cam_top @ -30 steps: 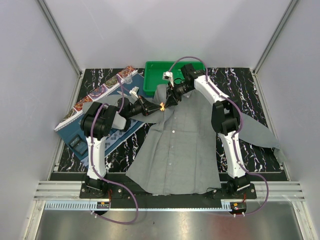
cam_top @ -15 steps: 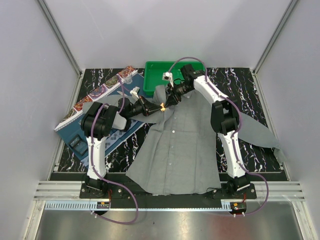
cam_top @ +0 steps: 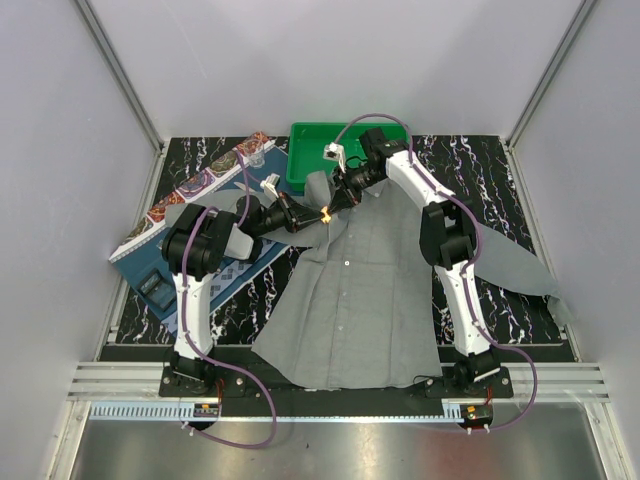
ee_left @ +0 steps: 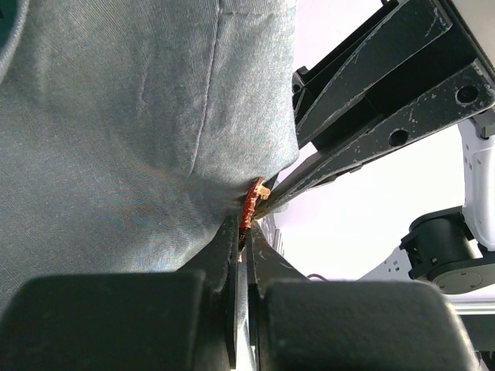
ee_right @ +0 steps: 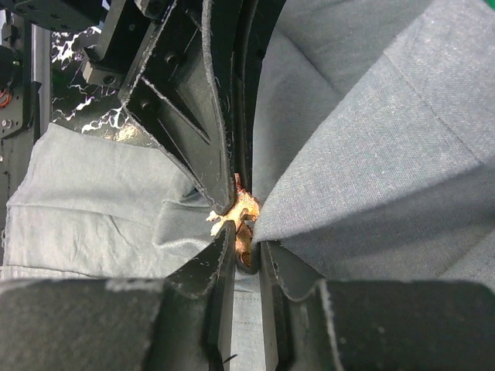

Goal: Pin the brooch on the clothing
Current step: Pin the brooch onto the flattened clothing.

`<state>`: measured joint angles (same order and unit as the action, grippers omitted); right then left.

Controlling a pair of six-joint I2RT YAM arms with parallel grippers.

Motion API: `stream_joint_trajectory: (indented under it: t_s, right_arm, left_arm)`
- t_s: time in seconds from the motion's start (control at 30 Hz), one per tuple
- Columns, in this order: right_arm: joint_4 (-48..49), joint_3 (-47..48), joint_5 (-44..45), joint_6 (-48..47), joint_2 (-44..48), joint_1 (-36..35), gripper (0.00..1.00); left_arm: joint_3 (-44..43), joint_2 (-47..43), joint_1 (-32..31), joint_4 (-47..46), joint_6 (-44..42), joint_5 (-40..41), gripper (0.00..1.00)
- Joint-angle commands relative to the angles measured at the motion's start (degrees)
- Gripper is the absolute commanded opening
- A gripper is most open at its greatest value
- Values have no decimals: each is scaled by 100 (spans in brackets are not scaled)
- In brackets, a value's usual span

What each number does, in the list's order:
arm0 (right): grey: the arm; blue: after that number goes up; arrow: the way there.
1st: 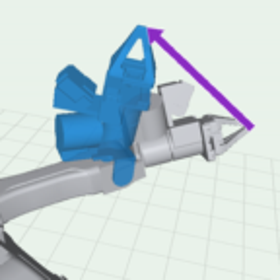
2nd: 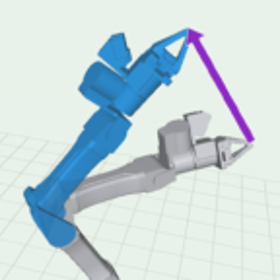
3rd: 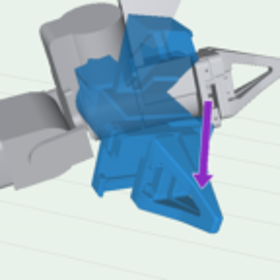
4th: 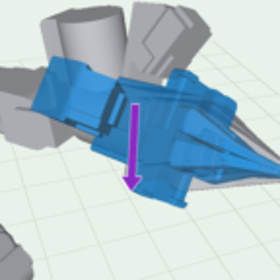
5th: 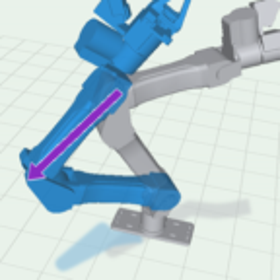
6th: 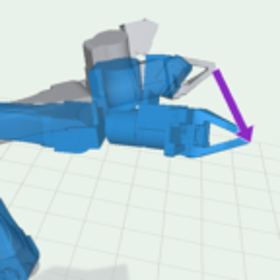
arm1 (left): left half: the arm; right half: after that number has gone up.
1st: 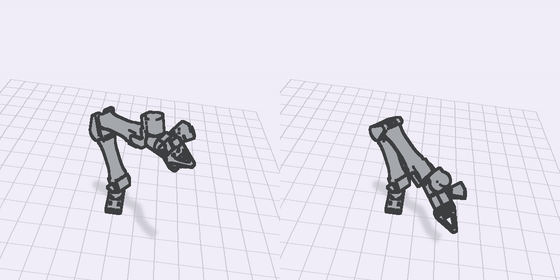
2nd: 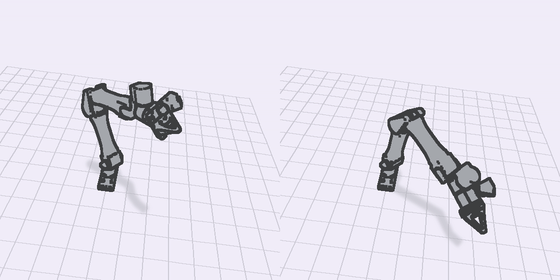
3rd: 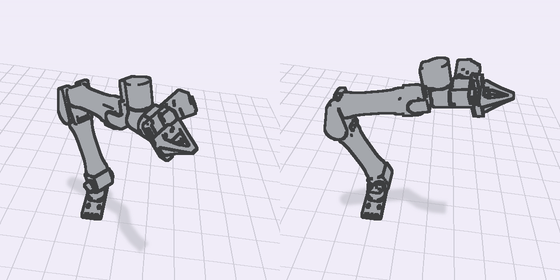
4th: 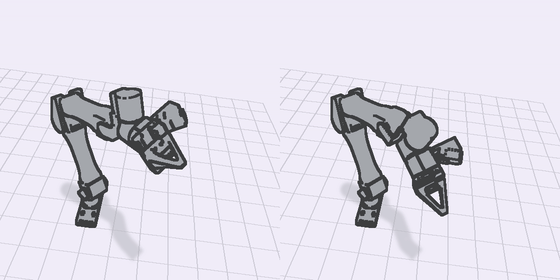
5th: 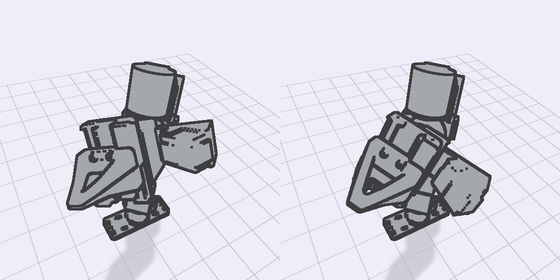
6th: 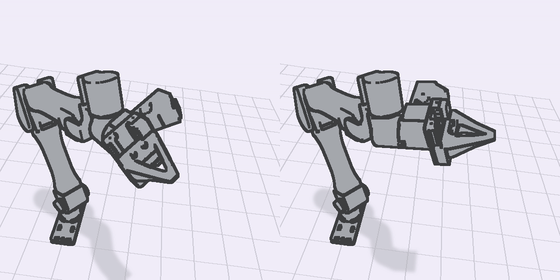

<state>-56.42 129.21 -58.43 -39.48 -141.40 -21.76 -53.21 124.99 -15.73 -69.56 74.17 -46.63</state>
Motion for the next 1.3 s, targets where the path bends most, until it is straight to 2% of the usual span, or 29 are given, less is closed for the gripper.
stream_joint_trajectory:
  t_s: [0.0, 0.2, 1.27]
  right_arm:
    - [149, 193, 288, 187, -1, -109, 21]
    - [202, 87, 403, 204, 69, -101, 16]
    - [580, -335, 438, 442, 429, 40, 23]
  left_arm:
    - [-49, -238, -45, -2589, -43, -48, 0]
    - [-31, -229, -27, -2589, -34, -13, 0]
    - [92, -89, 122, -2457, 159, 225, 0]
